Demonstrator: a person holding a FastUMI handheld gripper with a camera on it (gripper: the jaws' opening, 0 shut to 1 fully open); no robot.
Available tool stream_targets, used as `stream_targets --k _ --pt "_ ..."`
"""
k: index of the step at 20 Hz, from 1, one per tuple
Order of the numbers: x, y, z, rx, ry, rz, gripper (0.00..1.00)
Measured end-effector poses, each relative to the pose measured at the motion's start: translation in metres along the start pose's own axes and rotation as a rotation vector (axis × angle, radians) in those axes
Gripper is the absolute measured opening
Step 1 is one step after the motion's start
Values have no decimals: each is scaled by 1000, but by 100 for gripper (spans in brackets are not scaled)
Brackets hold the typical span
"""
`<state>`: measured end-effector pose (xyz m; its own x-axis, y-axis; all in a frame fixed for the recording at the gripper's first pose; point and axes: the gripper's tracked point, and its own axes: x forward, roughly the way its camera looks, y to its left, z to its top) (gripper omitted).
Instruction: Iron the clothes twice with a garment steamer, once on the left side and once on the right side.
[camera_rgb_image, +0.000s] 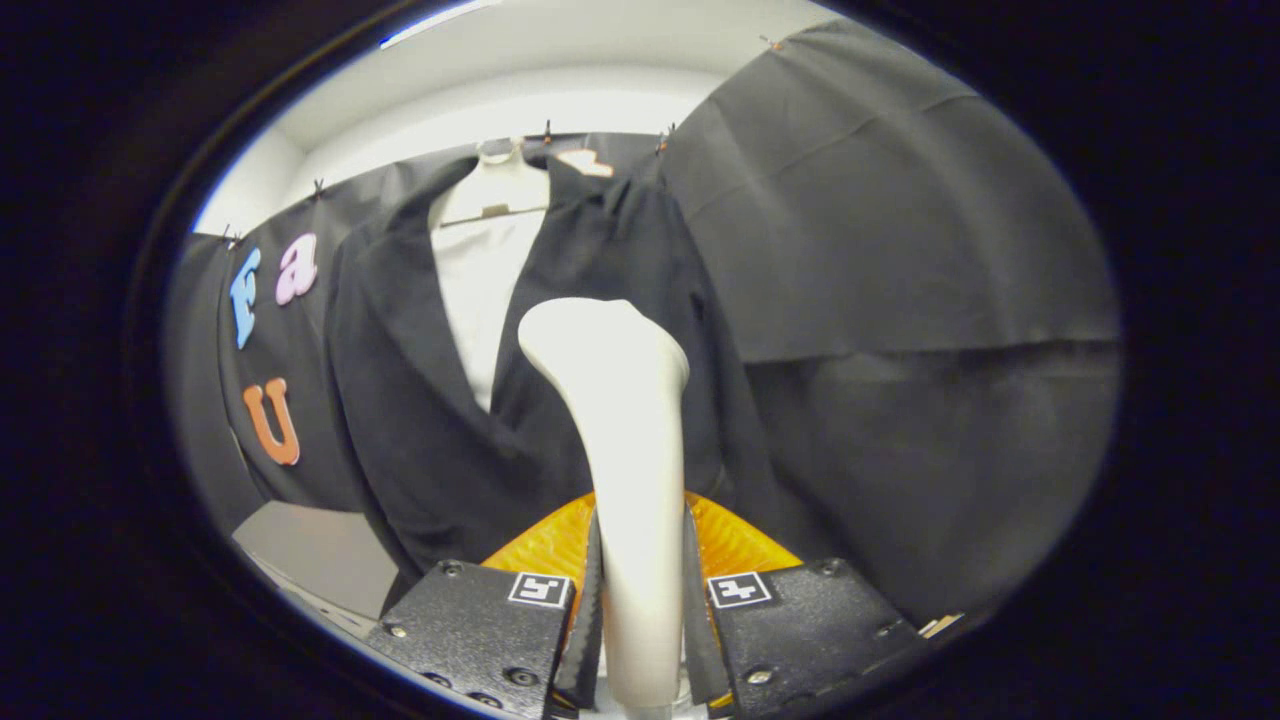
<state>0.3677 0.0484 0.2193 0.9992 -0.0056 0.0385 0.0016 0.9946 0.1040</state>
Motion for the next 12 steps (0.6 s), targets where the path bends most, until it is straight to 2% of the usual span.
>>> stream_targets --k 6,10,12 --pt "11 4 86 81 -178 69 37" --pt "27 15 136 67 -261 91 37" --pt "27 28 151 63 -293 129 37"
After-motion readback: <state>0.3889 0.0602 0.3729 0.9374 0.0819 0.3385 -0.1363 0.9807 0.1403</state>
